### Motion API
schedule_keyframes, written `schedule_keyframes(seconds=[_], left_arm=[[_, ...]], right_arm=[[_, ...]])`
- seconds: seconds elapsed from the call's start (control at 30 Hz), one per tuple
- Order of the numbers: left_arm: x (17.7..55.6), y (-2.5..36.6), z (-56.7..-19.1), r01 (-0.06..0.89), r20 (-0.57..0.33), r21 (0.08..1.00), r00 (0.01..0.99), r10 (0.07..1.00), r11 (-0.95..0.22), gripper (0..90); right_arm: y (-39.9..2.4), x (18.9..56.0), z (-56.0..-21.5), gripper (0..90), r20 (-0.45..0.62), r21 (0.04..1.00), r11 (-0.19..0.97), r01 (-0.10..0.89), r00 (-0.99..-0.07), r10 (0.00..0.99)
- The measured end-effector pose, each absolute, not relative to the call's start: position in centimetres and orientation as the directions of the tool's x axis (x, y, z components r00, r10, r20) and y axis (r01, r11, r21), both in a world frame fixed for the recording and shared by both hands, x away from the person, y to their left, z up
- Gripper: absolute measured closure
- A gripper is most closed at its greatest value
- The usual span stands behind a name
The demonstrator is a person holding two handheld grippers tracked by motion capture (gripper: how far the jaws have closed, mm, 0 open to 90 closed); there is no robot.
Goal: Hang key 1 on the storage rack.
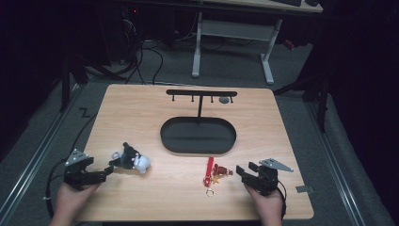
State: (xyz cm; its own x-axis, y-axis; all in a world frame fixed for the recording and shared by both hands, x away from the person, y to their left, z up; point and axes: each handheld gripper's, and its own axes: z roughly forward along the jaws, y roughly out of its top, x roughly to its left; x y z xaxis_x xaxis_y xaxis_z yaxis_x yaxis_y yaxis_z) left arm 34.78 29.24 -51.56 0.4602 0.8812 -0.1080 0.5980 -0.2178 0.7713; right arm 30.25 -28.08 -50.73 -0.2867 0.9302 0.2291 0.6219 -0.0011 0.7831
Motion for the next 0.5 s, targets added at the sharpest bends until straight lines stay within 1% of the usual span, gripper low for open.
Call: schedule_keyframes(seconds=[0.03, 0.07, 0.17, 0.5], left_arm=[[34.8, 29.2, -51.6, 0.598, -0.108, 0.771, 0.460, 0.881, -0.218, 9.1], [34.6, 28.7, -51.4, 0.579, -0.078, 0.778, 0.471, 0.879, -0.242, 10.0], [34.6, 28.4, -51.3, 0.573, -0.066, 0.778, 0.481, 0.874, -0.256, 11.1], [34.6, 28.4, -51.4, 0.564, -0.064, 0.783, 0.493, 0.868, -0.263, 15.6]], right_arm=[[-28.1, 30.3, -50.7, 37.9, 0.229, 0.783, -0.001, 0.622, -0.287, 0.930], [-28.1, 30.2, -50.8, 37.8, 0.229, 0.782, -0.001, 0.623, -0.286, 0.931], [-28.1, 30.2, -50.9, 37.8, 0.228, 0.781, 0.002, 0.625, -0.288, 0.930], [-28.4, 30.0, -51.1, 37.6, 0.229, 0.776, -0.007, 0.631, -0.270, 0.935]])
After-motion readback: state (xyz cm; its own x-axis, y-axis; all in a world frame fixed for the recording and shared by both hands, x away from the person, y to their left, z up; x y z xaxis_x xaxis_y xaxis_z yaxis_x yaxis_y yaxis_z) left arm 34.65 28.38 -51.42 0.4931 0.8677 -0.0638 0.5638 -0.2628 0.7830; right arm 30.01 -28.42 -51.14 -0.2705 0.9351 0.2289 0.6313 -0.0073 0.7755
